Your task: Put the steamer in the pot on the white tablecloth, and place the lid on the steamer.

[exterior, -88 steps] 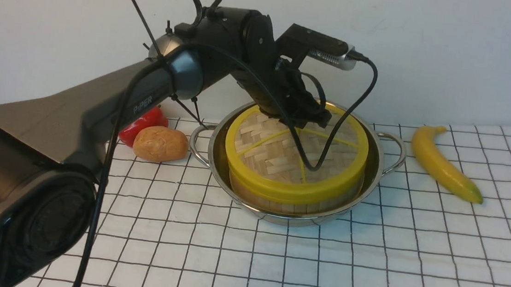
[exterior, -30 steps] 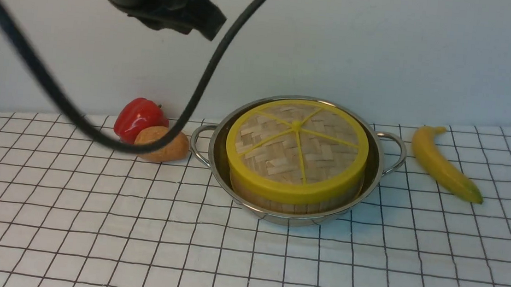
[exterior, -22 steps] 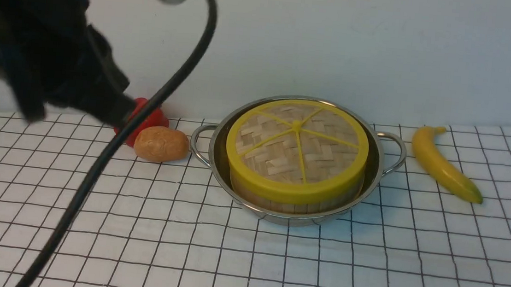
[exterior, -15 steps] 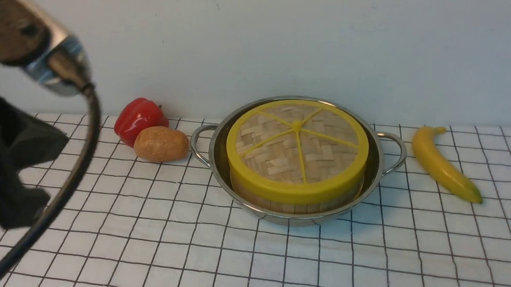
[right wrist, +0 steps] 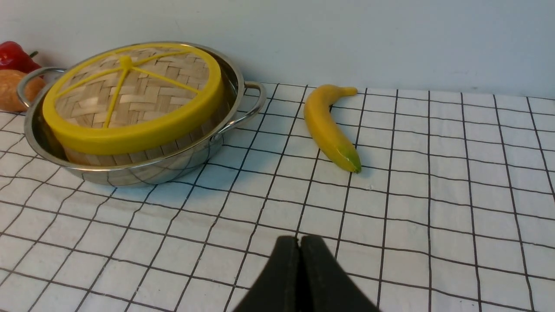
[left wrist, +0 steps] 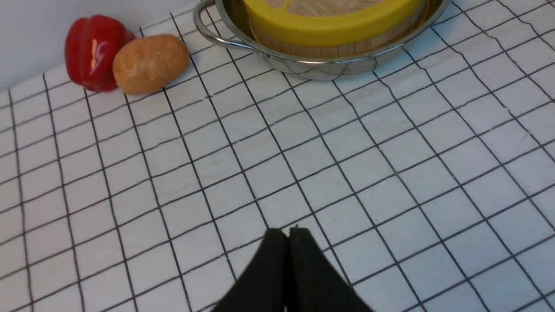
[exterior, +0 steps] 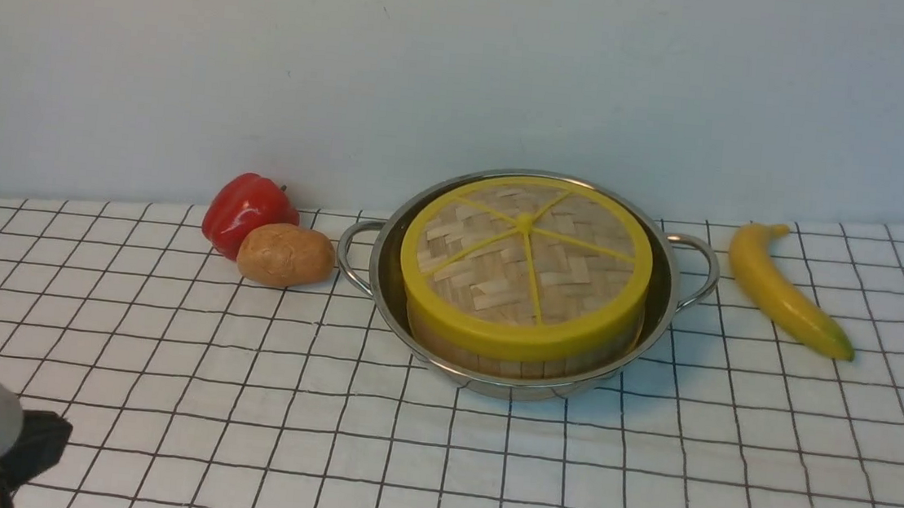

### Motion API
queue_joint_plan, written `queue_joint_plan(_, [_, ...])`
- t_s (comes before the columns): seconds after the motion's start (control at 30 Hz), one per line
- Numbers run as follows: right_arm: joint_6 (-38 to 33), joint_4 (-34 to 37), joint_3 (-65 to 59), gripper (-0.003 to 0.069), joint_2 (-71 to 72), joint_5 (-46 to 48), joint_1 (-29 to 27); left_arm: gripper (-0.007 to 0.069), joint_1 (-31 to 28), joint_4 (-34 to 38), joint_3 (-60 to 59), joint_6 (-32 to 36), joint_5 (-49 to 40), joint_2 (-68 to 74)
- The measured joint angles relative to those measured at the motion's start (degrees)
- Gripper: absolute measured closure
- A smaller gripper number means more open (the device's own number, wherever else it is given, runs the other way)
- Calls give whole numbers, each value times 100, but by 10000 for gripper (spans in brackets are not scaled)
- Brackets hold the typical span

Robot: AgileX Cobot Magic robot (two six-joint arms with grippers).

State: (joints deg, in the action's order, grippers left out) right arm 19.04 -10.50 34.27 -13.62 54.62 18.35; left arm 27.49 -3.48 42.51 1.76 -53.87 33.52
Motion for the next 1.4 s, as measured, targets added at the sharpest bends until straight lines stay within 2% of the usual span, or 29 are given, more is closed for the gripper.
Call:
queue_joint_plan(0.1, [0,0,0,650,0,11,0,638,0,231,-6,-28,38,0])
queue_joint_plan(0.47, [0,0,0,622,0,11,0,615,0,292,-6,-28,127,0])
queue_joint_plan(0.57, [0,0,0,614,0,11,0,604,-5,97,-54,169,206,-12])
queue_joint_plan(0.63, [0,0,0,610,0,11,0,602,-115,-140,-273,241,568,-102])
queue_joint_plan(0.77, [0,19,0,601,0,14,0,602,-684,-424,-952,252,1619,-386])
queue_joint_plan(0.8, [0,54,0,596,0,14,0,602,-1093,-499,-1463,231,2214,-595])
queue_joint_plan(0.93, [0,279,0,582,0,14,0,594,-2077,-526,-2842,158,3797,-1207])
queue_joint_plan(1.07, [0,397,0,570,0,14,0,587,-2774,-480,-3828,-176,4647,-1820])
queue_joint_plan(1.23, [0,585,0,551,0,14,0,581,-3131,-466,-4289,-437,4697,-2561])
queue_joint_plan(1.4, [13,701,0,534,0,14,0,572,-3171,-479,-4290,-440,3991,-3193])
